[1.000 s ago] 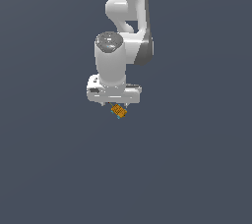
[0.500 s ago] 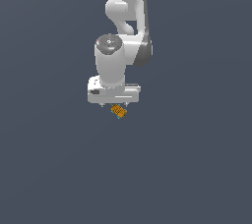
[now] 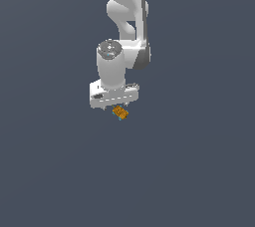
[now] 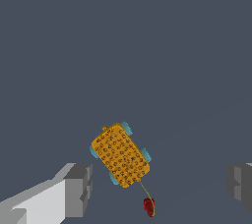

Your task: Pick up the object and move it to a goal position.

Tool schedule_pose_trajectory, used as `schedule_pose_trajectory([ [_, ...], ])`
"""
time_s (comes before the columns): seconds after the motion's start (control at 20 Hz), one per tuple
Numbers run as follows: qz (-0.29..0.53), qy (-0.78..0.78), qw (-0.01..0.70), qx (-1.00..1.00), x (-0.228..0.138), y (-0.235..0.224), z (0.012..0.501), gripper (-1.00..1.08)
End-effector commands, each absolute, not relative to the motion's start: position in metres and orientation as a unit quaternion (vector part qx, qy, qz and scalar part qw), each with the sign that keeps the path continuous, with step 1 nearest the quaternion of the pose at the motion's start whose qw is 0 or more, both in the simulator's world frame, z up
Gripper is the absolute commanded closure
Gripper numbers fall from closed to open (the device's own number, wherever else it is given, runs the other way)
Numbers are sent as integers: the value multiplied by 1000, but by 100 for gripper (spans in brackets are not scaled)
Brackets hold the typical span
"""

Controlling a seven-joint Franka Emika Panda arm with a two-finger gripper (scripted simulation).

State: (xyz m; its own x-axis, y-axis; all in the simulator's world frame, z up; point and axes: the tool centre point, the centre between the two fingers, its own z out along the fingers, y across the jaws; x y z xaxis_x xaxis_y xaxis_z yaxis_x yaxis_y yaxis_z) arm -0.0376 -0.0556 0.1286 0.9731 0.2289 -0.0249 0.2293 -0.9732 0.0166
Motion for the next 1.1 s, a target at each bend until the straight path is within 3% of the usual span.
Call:
schedule_pose_trajectory([
  [0.0, -11, 148, 9, 989, -43, -57, 121, -92],
  [1.05, -2, 383, 1, 924, -91, -62, 71, -92],
])
